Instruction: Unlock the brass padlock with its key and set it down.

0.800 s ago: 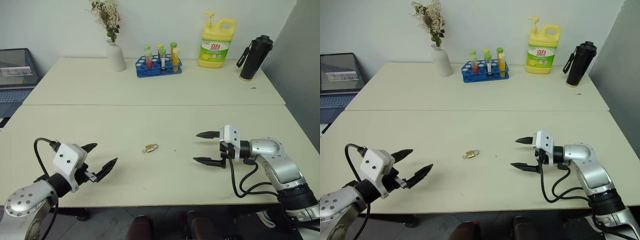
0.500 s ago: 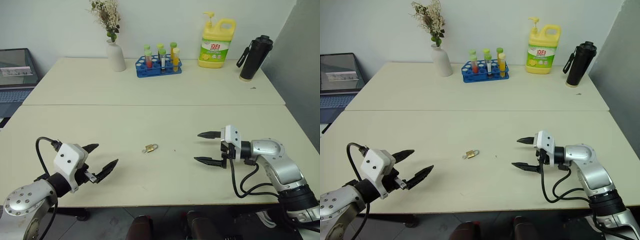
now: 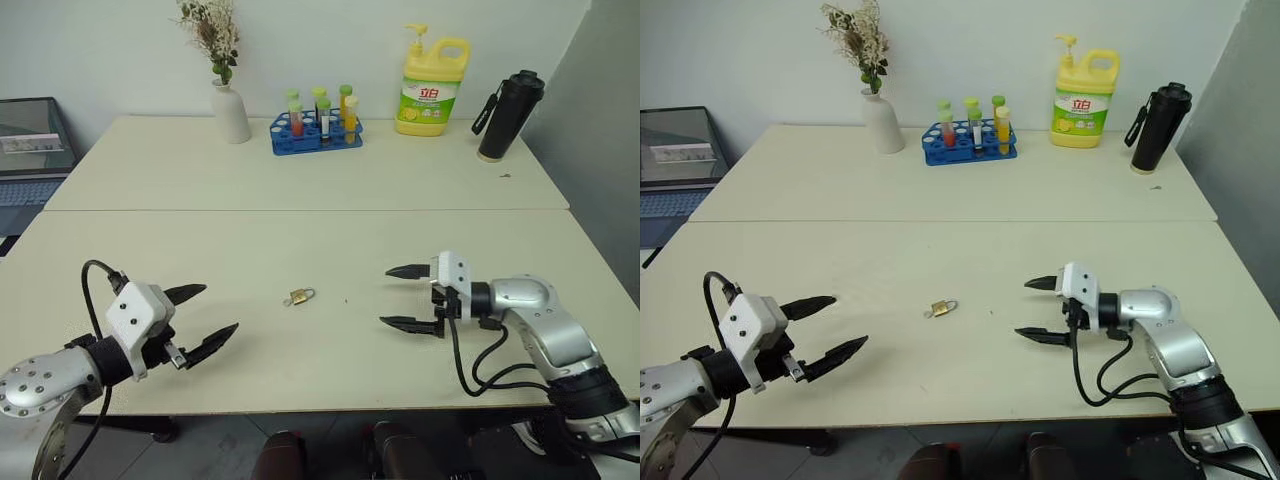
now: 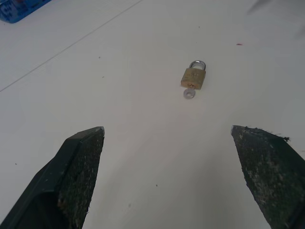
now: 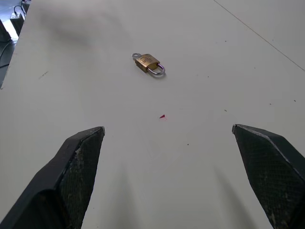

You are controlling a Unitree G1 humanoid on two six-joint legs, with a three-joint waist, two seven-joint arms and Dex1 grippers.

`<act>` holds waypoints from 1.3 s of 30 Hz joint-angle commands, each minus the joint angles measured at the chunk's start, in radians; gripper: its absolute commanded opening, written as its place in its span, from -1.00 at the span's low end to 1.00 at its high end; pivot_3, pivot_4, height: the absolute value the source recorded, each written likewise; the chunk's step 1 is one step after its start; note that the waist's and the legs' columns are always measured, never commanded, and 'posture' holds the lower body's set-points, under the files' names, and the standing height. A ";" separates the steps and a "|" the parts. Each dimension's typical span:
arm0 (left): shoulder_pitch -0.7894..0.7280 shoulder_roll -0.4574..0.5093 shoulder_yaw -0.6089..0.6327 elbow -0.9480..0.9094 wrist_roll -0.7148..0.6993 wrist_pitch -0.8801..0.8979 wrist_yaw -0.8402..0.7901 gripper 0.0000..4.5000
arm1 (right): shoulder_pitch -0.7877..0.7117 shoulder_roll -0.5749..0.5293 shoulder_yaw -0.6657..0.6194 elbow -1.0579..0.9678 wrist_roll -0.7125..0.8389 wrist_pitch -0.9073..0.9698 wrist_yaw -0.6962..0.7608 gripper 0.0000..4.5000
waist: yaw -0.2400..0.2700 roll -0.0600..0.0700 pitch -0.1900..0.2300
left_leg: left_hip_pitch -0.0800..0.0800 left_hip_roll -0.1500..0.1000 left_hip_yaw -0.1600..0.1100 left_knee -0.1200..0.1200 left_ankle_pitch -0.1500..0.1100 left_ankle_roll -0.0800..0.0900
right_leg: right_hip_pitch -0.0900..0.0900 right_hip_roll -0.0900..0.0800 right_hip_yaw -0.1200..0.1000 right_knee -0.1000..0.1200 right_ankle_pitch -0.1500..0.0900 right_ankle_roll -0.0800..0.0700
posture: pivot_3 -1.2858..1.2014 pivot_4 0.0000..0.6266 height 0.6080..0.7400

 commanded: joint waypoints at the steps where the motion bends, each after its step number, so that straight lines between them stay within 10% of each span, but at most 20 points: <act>1: -0.005 0.043 0.027 -0.008 -0.041 0.014 -0.052 0.98 | -0.139 0.078 0.106 0.054 -0.069 -0.019 0.025 1.00 | -0.004 -0.001 0.000 | 0.000 0.000 0.000 0.000 0.000 0.000 | 0.000 0.000 0.000 0.000 0.000 0.000 | 0.03 -0.52 1.00; 11: 0.057 0.061 0.032 -0.039 -0.011 0.010 -0.070 0.98 | -0.471 0.373 0.301 0.394 -0.208 0.016 0.052 1.00 | -0.018 0.000 0.002 | 0.000 0.002 0.000 -0.001 0.000 0.000 | -0.001 0.001 -0.001 0.001 0.004 -0.008 | 0.03 -0.52 1.00; 32: 0.056 0.047 0.009 -0.038 0.016 -0.010 -0.055 0.98 | -0.616 0.562 0.316 0.911 -0.396 -0.176 -0.069 1.00 | -0.003 0.001 0.002 | 0.001 0.001 -0.001 -0.001 0.000 0.000 | -0.001 0.000 -0.002 0.001 0.003 -0.009 | 0.03 -0.52 1.00; 39: 0.048 0.045 -0.005 -0.032 0.019 -0.018 -0.056 1.00 | -0.625 0.558 0.298 0.973 -0.424 -0.177 -0.085 0.10 | -0.003 0.001 0.002 | 0.002 0.001 -0.001 -0.001 0.000 0.000 | 0.000 0.000 -0.002 0.002 0.003 -0.009 | 0.03 -0.52 1.00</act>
